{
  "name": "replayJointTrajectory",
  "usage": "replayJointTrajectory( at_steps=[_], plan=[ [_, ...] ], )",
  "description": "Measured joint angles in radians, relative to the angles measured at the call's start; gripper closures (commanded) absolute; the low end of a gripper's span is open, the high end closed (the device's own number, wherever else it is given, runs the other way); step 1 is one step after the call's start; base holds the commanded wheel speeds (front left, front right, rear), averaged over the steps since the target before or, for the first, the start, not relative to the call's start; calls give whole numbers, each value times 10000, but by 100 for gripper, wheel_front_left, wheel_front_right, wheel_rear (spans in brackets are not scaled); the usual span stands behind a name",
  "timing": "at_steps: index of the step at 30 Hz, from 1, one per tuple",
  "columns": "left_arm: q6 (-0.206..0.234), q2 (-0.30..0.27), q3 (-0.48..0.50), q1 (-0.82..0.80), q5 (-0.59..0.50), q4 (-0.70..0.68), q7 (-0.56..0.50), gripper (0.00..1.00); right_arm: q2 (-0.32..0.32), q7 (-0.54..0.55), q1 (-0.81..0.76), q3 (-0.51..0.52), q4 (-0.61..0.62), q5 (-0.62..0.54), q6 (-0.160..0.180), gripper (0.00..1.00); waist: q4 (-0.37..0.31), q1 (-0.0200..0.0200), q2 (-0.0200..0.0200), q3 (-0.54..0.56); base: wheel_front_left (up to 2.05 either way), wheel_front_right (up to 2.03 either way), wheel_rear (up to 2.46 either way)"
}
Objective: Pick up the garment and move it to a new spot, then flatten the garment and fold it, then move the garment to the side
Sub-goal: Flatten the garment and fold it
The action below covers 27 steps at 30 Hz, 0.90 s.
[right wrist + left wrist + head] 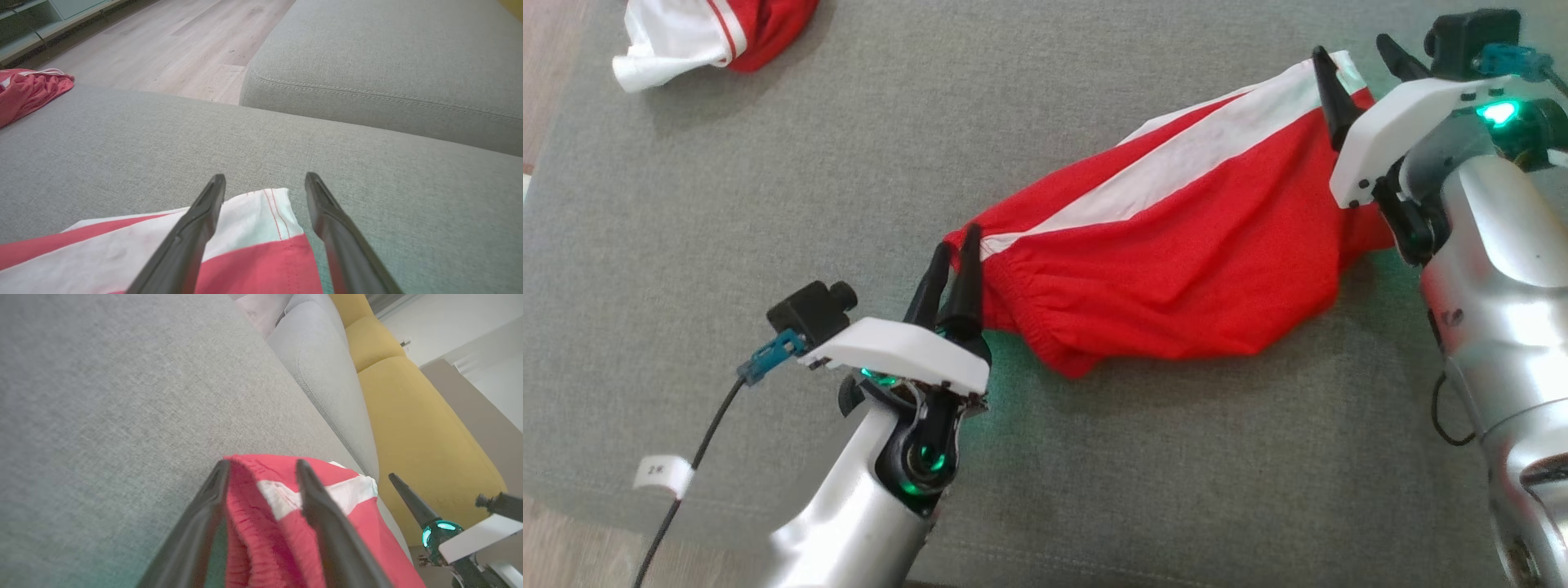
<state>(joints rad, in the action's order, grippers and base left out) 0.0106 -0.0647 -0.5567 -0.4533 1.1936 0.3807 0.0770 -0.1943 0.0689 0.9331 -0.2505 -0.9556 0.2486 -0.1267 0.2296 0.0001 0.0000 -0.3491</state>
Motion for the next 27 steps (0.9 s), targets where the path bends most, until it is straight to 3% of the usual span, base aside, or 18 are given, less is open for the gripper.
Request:
replayJointTrajectory(
  at_steps=[6, 13, 25, 26, 27],
  plan=[
    [-44, -606, -286, 96, -1158, -385, 802, 0, -119, -153, 112, -598, -263, 464, 0, 0, -129, -1, 0, 238, 0, 0, 0],
    [566, -1513, -318, 999, -2420, -1354, 1484, 0, -621, 823, 0, -1542, -405, 1281, 0, 0, -190, -3, 0, 662, 0, 0, 0],
    [1498, -2027, 96, 3088, -3338, -3081, 1722, 0, -1417, 2709, -1426, -2468, 13, 3009, 0, 0, 144, -2, 0, 1051, 0, 0, 0],
    [1555, -2023, 107, 3173, -3359, -3187, 1724, 0, -1442, 2778, -1468, -2508, 86, 3108, 0, 38, 178, -2, 0, 1064, 0, 0, 0],
    [1578, -2021, 121, 3239, -3407, -3269, 1724, 0, -1448, 2796, -1505, -2539, 138, 3196, 0, 64, 207, -3, 0, 1077, 0, 0, 0]
  ],
)
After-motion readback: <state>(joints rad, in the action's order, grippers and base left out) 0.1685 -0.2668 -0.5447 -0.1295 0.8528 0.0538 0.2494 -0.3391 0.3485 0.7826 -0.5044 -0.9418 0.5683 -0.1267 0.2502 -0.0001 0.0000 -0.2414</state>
